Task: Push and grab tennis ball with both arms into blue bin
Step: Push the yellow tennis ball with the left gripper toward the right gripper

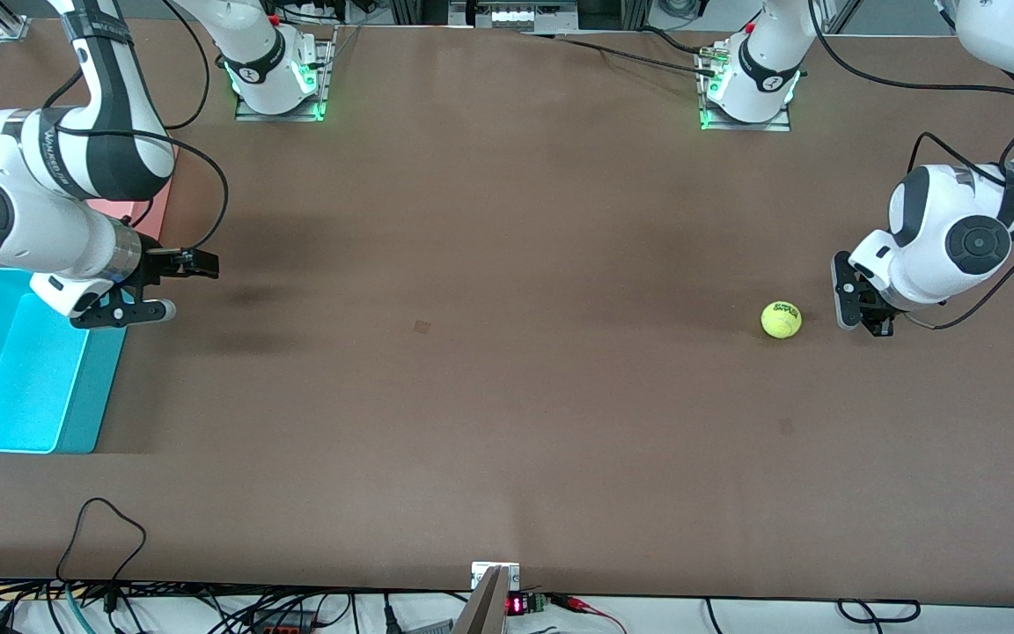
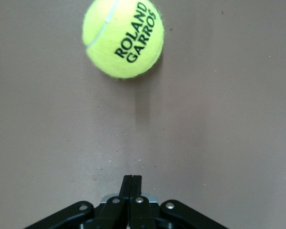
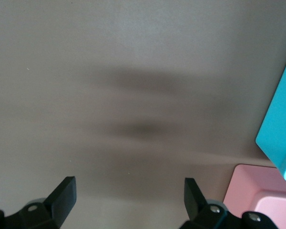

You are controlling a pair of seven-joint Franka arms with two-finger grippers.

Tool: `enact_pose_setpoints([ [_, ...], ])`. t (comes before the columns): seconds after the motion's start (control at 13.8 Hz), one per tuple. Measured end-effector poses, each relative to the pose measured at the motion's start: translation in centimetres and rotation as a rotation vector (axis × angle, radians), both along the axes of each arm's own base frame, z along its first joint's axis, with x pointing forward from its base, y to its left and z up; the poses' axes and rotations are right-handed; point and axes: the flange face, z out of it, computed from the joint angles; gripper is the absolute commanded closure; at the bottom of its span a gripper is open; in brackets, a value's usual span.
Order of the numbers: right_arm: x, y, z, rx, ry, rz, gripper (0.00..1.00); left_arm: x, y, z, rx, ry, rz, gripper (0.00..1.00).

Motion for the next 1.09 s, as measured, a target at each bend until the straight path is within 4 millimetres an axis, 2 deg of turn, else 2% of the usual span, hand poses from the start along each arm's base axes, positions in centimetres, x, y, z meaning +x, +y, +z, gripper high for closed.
enact_pose_setpoints([
  [0.22, 0.0, 0.6, -0.1, 0.001, -0.011, 0.011, 0.00, -0.1, -1.2, -2.0, -0.019, 0.023, -0.019, 1.00],
  [0.43, 0.0, 0.6, 0.3, 0.001, -0.018, 0.011, 0.00, 0.2, -4.2, -3.4, -0.071, 0.018, -0.035, 1.00],
  [0.51, 0.0, 0.6, 0.4, 0.001, -0.020, 0.011, 0.00, 0.3, -5.8, -3.6, -0.110, 0.013, -0.020, 1.00],
  [0.58, 0.0, 0.6, 0.4, 0.001, -0.020, 0.011, 0.00, 0.4, -8.1, -3.6, -0.160, 0.008, 0.012, 1.00],
  [0.72, 0.0, 0.7, 0.1, 0.001, -0.019, 0.012, 0.00, 0.4, -14.5, -3.1, -0.245, 0.006, 0.094, 1.00],
  [0.87, 0.1, 1.2, -0.4, 0.001, -0.017, 0.021, 0.00, 0.2, -21.3, -1.3, -0.284, -0.015, 0.184, 1.00],
  [0.94, 0.1, 1.6, -0.7, 0.001, -0.014, 0.027, 0.00, 0.3, -23.8, -0.2, -0.297, -0.029, 0.215, 1.00],
  [1.01, 0.1, 1.8, -0.8, 0.000, -0.013, 0.031, 0.00, 0.5, -25.1, 0.5, -0.305, -0.039, 0.231, 1.00],
  [1.09, 0.1, 1.9, -0.8, 0.000, -0.013, 0.033, 0.00, 0.7, -25.2, 0.8, -0.307, -0.045, 0.238, 1.00],
])
